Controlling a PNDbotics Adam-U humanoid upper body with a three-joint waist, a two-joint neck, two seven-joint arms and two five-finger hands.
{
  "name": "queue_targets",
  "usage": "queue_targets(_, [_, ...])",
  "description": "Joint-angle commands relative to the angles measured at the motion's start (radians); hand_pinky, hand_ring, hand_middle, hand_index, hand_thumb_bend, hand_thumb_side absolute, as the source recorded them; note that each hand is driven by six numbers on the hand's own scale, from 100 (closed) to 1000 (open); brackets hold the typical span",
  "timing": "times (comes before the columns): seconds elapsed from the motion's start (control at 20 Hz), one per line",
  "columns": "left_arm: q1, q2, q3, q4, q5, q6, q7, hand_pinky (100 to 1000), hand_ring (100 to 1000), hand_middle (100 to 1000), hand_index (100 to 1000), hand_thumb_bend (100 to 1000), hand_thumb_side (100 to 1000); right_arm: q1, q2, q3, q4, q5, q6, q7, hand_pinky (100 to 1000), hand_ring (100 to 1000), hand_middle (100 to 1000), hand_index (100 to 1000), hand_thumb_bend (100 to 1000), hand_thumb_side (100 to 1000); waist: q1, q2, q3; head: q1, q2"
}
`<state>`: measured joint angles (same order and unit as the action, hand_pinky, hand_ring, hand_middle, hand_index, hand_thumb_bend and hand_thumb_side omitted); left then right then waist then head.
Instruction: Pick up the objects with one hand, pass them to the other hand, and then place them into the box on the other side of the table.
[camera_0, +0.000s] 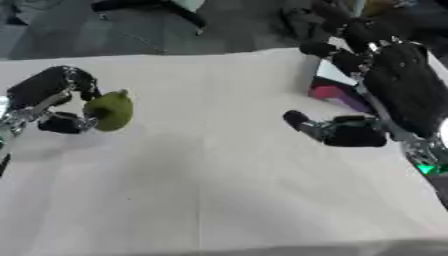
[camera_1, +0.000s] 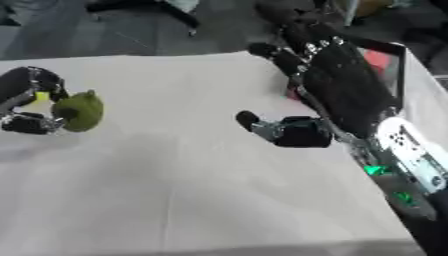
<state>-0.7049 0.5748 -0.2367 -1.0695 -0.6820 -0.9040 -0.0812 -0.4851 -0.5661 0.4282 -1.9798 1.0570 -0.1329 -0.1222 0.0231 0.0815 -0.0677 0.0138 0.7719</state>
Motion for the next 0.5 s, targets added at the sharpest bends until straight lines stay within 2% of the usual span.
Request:
queue_targets(0.05, [-0.045,-0.017,-0.041,-0.096,0.288,-0.003,-0.290,481,348,325,498,100,250,-0.039,-0.016,0.018,-0.020,-0.027,-0.031,0.031,817,827,1000,832,493,557,0.002,-0.012,0.005,-0.009,-0.002])
queue_targets(0.15, [-0.070,-0.050,-0.053,-0.118,0.451,-0.003,-0.468,481,347,323,496,100,251,-0.059,-0.018,0.035,-0.020,-0.040,-0.046,0.059,820,827,1000,839,499,558,0.004,-0.011,0.011,-0.015,-0.002])
queue_targets(0.25, [-0.094,-0.083,-0.063,-0.133,0.577,0.002,-0.608,482,347,323,496,100,252,-0.070,-0.018,0.045,-0.020,-0.051,-0.051,0.080,817,827,1000,854,519,563,0.005,-0.010,0.015,-0.014,-0.002])
queue_targets(0.35, [-0.118,-0.115,-0.067,-0.144,0.682,0.032,-0.736,484,348,324,497,100,251,-0.078,-0.017,0.049,-0.020,-0.057,-0.048,0.095,815,826,1000,859,532,565,0.006,-0.009,0.016,-0.012,-0.002])
queue_targets(0.4, [-0.128,-0.130,-0.069,-0.147,0.720,0.051,-0.782,483,348,324,496,100,251,-0.083,-0.015,0.051,-0.020,-0.060,-0.046,0.100,813,827,1000,860,538,565,0.007,-0.008,0.016,-0.009,-0.002])
queue_targets(0.5, [-0.144,-0.156,-0.082,-0.157,0.763,0.090,-0.815,482,346,321,492,100,253,-0.089,-0.012,0.055,-0.020,-0.065,-0.045,0.109,811,828,1000,865,555,562,0.008,-0.007,0.015,-0.008,-0.002])
